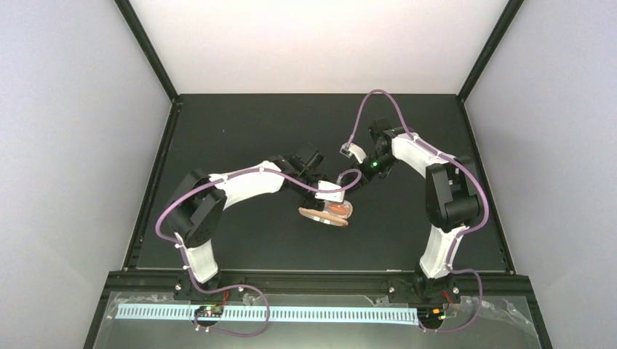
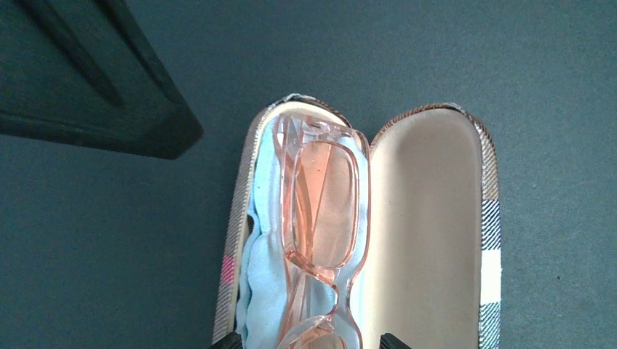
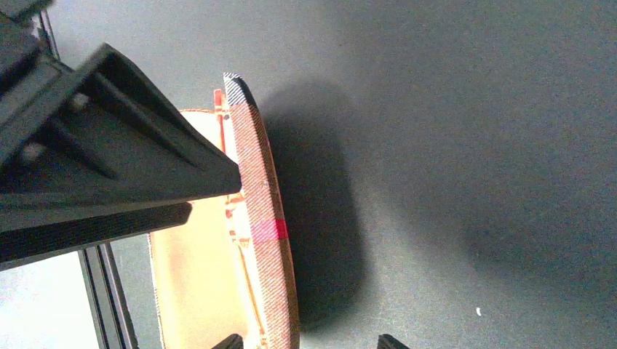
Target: Organize the sunglasses
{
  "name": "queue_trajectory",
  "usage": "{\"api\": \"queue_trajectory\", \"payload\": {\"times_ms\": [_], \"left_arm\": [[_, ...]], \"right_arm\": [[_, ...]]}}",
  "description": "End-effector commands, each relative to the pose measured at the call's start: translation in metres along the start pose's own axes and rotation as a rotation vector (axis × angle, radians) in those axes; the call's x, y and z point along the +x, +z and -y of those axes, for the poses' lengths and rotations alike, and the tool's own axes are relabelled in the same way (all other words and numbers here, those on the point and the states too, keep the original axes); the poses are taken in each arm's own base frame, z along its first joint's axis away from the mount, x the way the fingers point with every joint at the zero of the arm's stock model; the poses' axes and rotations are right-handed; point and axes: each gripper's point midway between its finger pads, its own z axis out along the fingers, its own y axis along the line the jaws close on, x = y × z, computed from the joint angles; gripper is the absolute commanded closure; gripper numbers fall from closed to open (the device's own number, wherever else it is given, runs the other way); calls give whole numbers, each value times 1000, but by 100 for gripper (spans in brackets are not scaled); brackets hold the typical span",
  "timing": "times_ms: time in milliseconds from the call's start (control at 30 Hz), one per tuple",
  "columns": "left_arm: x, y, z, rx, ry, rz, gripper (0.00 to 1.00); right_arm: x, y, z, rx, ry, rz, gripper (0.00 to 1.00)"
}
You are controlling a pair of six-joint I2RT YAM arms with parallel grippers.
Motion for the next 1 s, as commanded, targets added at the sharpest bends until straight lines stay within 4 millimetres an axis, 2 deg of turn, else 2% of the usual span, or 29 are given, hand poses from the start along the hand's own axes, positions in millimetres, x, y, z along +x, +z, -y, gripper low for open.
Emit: {"api": "queue_trajectory", "payload": {"times_ms": [0,167,333,433,600,733,900,967], "left_arm": [[-14,-19,-9,-59,25,36,49],[-13,-30,-11,-89,16,30,42],[-16,-57,-16,-156,-14,70,32],[-17,-68,-7,-155,-10,85,27],[-3,-67,12,-146,-21,75,19],[4,-66,23,-139,-30,74,11],[9,-63,27,-151,-24,80,2],[11,-61,26,-170,-8,81,1]], "right_arm": [[-3,-9,-5,12,-18,19,50],[2,-12,-9,16,-15,9,50],[4,-8,-13,-27,11,17,48],[1,-2,-13,-66,29,12,47],[-5,7,-19,-130,38,5,45],[-2,21,-24,-135,21,-25,43],[-1,35,-24,-149,21,-60,43],[-1,40,-24,-154,22,-70,43]]}}
